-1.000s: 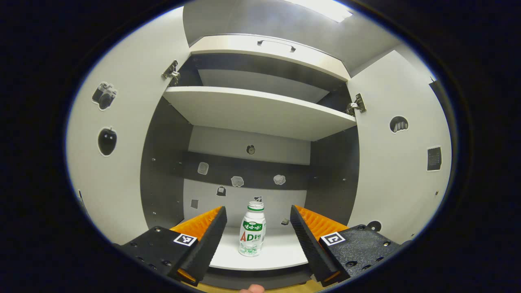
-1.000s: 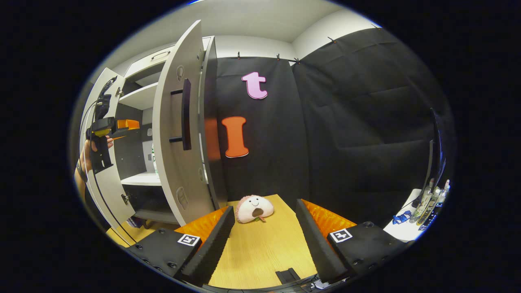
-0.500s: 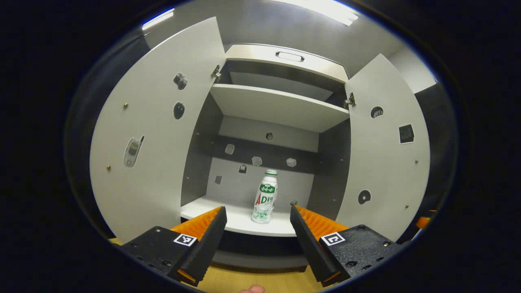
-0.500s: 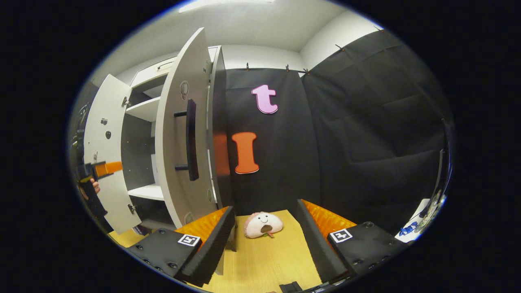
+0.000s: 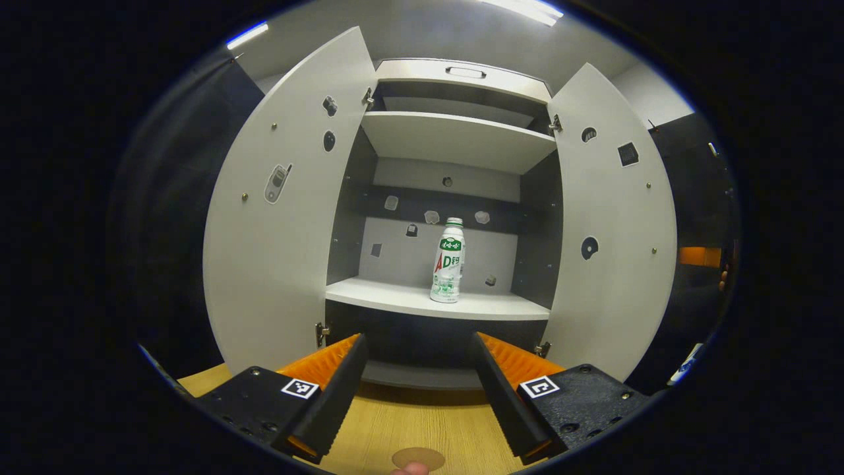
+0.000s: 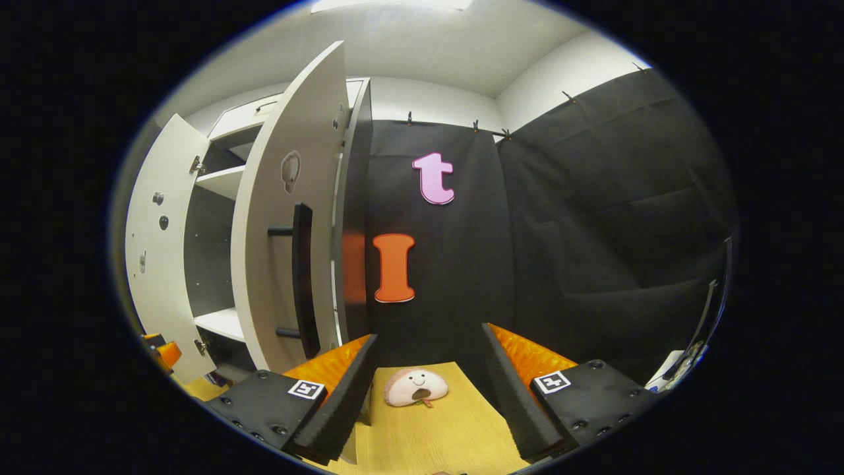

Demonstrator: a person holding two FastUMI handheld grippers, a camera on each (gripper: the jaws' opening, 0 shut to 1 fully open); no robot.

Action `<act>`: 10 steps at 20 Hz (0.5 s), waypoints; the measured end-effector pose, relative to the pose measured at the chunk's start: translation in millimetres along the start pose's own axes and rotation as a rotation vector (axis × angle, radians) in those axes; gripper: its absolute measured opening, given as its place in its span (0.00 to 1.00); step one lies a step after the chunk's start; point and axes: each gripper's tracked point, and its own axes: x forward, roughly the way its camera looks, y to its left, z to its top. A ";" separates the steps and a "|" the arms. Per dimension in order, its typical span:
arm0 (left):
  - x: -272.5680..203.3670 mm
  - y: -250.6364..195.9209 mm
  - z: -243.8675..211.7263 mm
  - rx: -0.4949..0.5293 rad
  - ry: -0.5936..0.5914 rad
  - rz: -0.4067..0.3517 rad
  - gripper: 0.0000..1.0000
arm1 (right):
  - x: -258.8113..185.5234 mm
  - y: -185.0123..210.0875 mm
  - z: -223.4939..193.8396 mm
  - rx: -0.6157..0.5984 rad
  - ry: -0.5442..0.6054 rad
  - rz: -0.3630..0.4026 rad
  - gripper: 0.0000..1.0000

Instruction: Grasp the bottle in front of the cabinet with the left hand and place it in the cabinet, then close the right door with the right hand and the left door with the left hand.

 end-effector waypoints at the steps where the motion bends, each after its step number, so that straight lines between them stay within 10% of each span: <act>1: -1.5 -0.8 -0.5 -0.013 -0.001 -0.010 0.96 | 4.6 0.3 4.1 0.012 0.000 -0.004 0.92; 10: -23.5 20.8 -8.0 -0.044 0.003 -0.023 0.96 | 13.4 33.7 12.6 0.093 0.000 0.036 0.98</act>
